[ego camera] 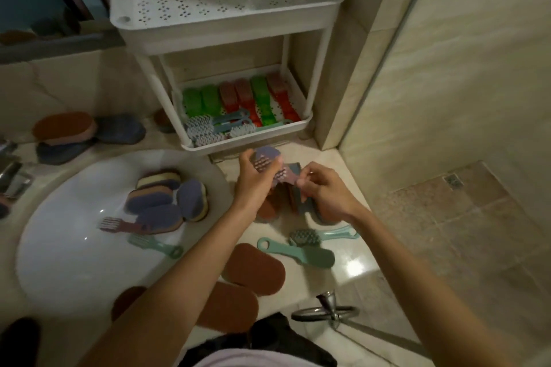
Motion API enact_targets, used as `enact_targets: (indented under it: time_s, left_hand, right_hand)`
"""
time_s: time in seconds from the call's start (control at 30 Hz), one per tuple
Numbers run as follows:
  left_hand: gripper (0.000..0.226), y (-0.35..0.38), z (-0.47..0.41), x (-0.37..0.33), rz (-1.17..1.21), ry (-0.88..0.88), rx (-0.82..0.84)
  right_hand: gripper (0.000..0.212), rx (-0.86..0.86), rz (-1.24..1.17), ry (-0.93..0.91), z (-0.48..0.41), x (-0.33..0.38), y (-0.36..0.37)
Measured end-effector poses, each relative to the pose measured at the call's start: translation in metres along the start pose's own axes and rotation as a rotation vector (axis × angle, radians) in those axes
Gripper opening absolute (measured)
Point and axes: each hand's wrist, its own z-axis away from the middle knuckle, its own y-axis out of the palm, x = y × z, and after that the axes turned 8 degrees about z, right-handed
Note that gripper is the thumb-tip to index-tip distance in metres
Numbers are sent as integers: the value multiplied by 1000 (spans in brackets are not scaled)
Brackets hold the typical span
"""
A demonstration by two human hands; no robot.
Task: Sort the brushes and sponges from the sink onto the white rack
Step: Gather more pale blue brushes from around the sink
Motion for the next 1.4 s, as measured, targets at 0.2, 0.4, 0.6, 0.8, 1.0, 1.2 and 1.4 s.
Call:
enact_targets:
  time_s: [0.2, 0.4, 0.6, 0.8, 1.0, 1.2, 1.4]
  left_hand:
    - [22, -27, 12, 17, 137, -50, -119]
    - [15, -63, 9, 46, 113, -119, -278]
    - [50, -78, -10, 75, 96, -149, -224]
    - [13, -79, 9, 40, 97, -134, -156]
    - [26, -77, 1, 10, 114, -93, -56]
    - [22, -83, -15, -25, 200, -69, -90]
    - [7, -78, -46, -52, 204, -52, -133]
  right_hand:
    - [13, 105, 284, 35, 31, -2, 25]
    - [34, 233, 987, -44, 59, -23, 44]
    - [35, 247, 1207, -40, 69, -33, 68]
    - [20, 149, 1108, -73, 61, -20, 64]
    - [26, -90, 734, -14, 32, 31, 36]
    - [34, -206, 245, 25, -26, 88, 14]
    - [27, -273, -271, 150, -104, 100, 10]
